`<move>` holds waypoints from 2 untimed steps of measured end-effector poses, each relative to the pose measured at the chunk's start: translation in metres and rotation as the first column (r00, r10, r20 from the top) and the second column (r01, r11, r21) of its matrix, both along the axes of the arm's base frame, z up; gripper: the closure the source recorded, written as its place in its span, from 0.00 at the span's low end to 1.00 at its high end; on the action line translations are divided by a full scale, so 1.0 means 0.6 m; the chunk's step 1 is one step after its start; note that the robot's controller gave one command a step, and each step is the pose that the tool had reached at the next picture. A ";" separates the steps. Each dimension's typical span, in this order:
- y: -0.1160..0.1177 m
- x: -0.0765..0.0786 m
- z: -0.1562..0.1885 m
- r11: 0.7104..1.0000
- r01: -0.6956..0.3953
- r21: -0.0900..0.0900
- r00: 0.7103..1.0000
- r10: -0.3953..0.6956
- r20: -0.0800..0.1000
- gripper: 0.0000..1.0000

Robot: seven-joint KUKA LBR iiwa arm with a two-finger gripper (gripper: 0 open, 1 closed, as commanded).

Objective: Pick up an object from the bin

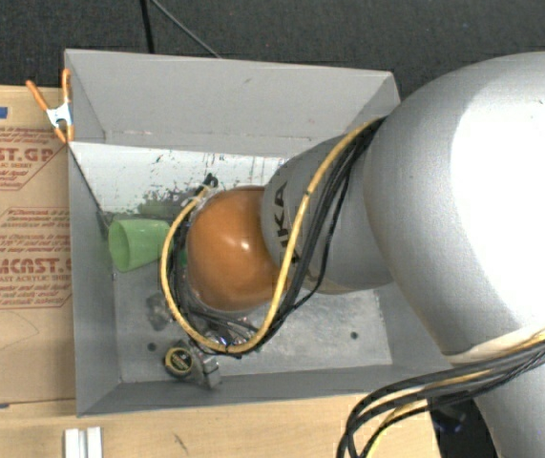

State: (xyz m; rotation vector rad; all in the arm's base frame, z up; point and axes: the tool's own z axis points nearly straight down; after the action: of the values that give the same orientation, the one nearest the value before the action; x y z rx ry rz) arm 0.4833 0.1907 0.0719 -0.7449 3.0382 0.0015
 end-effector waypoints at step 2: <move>-0.016 0.029 0.227 1.000 -0.017 -0.001 1.000 0.017 -0.003 1.00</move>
Offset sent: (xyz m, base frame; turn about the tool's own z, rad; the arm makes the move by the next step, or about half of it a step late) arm 0.0000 0.0000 0.0000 0.0000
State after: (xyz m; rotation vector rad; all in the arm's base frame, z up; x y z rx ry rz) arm 0.5005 0.1814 0.2082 -0.7712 3.0346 0.0013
